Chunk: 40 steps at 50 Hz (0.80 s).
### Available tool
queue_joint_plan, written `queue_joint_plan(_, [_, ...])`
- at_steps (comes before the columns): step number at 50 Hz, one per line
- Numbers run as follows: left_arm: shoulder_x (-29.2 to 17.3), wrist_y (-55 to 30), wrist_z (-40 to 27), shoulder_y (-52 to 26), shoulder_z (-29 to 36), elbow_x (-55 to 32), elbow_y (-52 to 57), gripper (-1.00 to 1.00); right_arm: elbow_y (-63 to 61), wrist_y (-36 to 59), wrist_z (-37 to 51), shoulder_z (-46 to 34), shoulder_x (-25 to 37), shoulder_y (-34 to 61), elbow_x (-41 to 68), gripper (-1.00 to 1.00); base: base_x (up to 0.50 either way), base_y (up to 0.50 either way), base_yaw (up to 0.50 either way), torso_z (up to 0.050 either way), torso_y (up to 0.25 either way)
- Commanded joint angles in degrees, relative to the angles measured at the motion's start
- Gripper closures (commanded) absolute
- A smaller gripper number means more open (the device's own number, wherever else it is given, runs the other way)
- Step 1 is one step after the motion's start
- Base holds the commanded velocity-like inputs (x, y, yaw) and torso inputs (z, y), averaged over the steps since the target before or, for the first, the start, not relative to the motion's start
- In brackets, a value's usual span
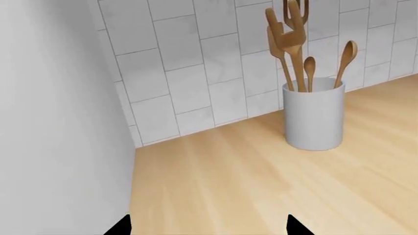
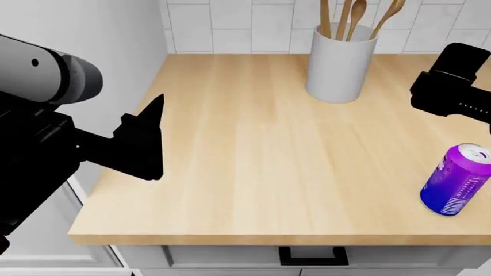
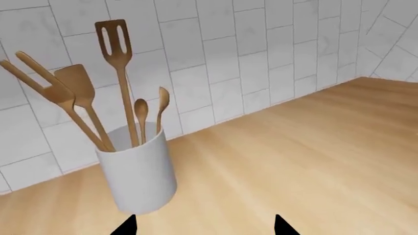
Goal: Move the drinks to the dining counter.
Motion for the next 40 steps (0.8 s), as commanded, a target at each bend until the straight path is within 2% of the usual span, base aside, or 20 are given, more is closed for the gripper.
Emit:
queue_joint_plan(1, [-0.08,0.19,-0.15,0.13,0.07,0.01,0.15,-1.00,-1.29,-0.37,0.06,-3.46,2.41,1.57,-0.46,-1.00,0.00,0.00,0.00,0.000,0.000])
queue_joint_plan(8, [0.12,0.08,0.04,0.15,0.25,0.25,-0.18,-1.00,-3.15,-1.44,0.06,-4.01,3.29,1.57,0.51,-1.00,0.00,0.00,0.00,0.000,0.000])
queue_joint_plan(33, [0.70,0.02,0.25,0.53,0.83,1.28,-0.79,-1.00,-9.94,6.50,0.06,1.78,13.35,1.57,3.82,-1.00,0.00,0.00,0.00,0.000,0.000])
queue_joint_plan(40, [0.59,0.13,0.18,0.58,0.84,1.23,-0.69,-1.00,-11.61,6.02,0.06,0.06,14.25,1.56,3.60,-1.00,0.00,0.00,0.00,0.000,0.000])
